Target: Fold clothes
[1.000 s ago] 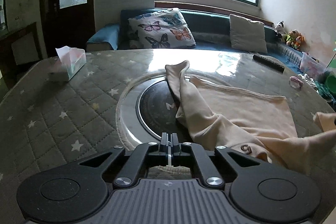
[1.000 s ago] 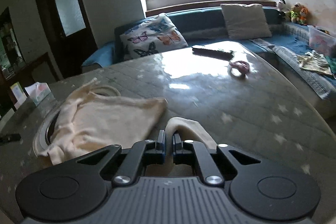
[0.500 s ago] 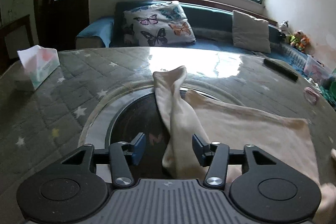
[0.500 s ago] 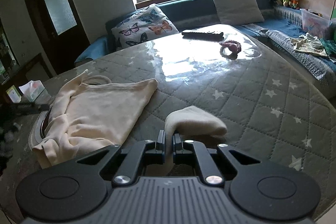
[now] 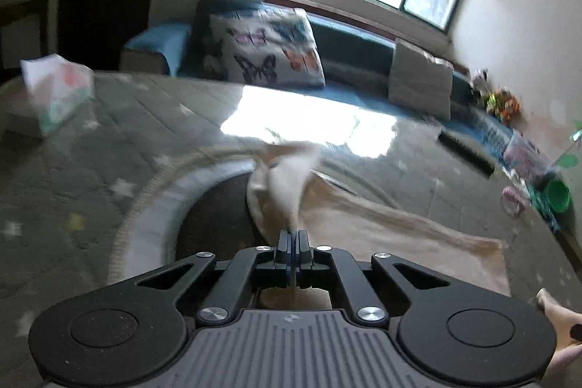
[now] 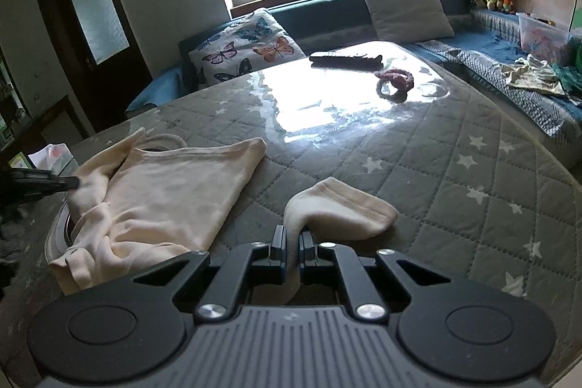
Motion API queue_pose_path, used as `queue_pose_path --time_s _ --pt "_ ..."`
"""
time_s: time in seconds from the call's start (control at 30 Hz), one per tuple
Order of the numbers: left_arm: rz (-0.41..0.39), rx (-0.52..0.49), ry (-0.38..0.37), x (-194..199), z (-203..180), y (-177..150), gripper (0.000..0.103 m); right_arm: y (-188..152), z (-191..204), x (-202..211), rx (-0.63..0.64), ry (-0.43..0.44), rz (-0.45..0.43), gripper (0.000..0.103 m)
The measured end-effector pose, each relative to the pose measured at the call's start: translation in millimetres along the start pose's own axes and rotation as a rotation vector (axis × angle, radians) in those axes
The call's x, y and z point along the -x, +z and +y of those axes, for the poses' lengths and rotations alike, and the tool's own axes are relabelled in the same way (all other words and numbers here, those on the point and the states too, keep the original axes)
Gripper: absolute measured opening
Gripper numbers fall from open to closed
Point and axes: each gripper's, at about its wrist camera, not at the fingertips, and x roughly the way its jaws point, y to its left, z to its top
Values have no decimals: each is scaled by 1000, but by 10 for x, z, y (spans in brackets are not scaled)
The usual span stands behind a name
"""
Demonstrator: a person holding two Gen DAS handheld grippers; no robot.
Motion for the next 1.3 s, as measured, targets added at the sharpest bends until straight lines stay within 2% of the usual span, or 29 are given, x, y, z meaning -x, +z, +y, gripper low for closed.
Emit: queue_pose_path --time_s 0.17,0.37,0.5,0.67,0.7,0.8,0.9,0.93,0.97,1.07,1.17,1.3 --pt "-57 36 38 623 178 -82 2 24 21 140 14 11 -33 6" --pt "-45 123 57 1244 417 -355 2 64 46 369 31 29 -80 6" --pt "7 159 72 1413 541 -540 2 98 35 512 33 31 -107 6" --pt "86 169 111 1375 648 -707 3 38 -27 385 30 -43 -46 8" --pt "97 159 119 1359 647 -729 7 21 -40 354 31 -45 -33 10" --pt "94 110 156 1382 612 -777 11 -21 -51 303 40 -72 -18 12" --pt "75 51 180 1455 561 -816 39 -36 -48 318 46 -72 -15 19" --pt "65 29 184 1491 541 -827 44 -37 -42 327 52 -72 -15 20" --pt "59 11 184 1525 524 -840 44 -30 -25 347 66 -73 -19 21" --pt "56 -31 156 1622 450 -892 44 -16 4 416 87 -78 -36 32" --pt "67 -88 81 1714 287 -968 44 -3 41 488 107 -65 -45 33" --pt "124 -185 -31 1670 23 -1129 44 -17 186 545 167 5 -24 33"
